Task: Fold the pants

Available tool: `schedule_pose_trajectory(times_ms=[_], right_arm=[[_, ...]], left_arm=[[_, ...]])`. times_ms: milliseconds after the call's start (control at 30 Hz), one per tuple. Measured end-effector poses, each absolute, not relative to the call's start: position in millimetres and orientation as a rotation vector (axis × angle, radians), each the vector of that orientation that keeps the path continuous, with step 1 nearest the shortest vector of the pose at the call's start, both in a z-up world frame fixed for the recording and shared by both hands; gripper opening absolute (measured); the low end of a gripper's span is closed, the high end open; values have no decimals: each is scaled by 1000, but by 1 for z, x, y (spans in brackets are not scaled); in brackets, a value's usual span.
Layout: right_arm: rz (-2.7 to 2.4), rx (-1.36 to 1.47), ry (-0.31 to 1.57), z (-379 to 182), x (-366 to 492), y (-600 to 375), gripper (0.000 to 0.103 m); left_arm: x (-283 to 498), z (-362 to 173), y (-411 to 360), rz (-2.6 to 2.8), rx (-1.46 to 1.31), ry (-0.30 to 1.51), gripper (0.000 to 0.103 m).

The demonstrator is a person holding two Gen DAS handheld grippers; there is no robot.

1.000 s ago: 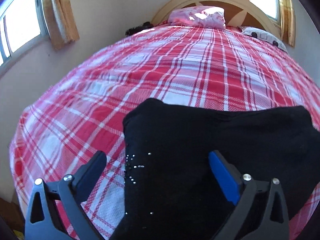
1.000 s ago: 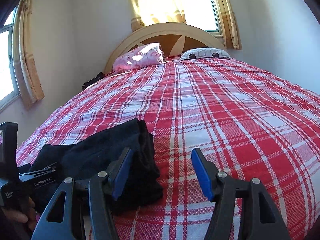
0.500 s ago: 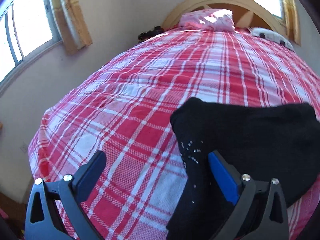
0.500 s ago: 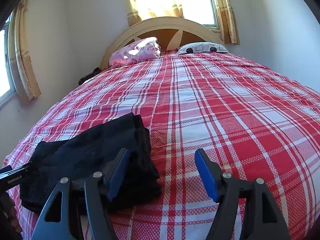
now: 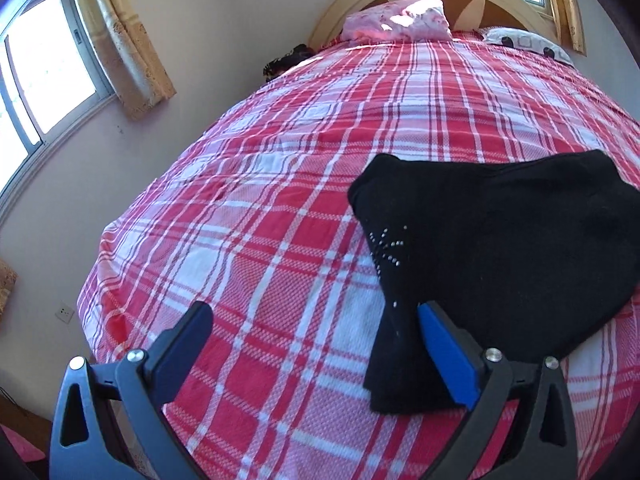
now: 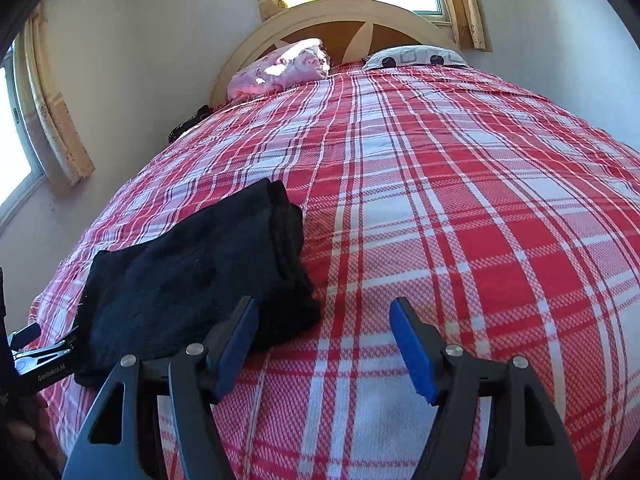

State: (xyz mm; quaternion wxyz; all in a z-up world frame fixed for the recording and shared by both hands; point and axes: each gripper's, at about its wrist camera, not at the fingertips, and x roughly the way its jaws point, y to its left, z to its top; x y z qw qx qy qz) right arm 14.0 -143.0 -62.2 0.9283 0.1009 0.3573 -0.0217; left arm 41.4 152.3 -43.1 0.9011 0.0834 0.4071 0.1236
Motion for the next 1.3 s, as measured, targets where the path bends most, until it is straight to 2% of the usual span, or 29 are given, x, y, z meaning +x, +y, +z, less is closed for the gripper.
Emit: schedule_pose_trajectory(times_ms=[267, 767, 1300], right_arm=[[-86, 247, 678, -55, -22, -163, 69], [0, 162, 669, -43, -21, -122, 69], [-51, -52, 613, -32, -43, -89, 69]], left_arm=[[18, -44, 158, 291, 215, 810, 103], [14, -31, 141, 235, 163, 762, 103], [2, -31, 126, 168, 126, 774, 103]])
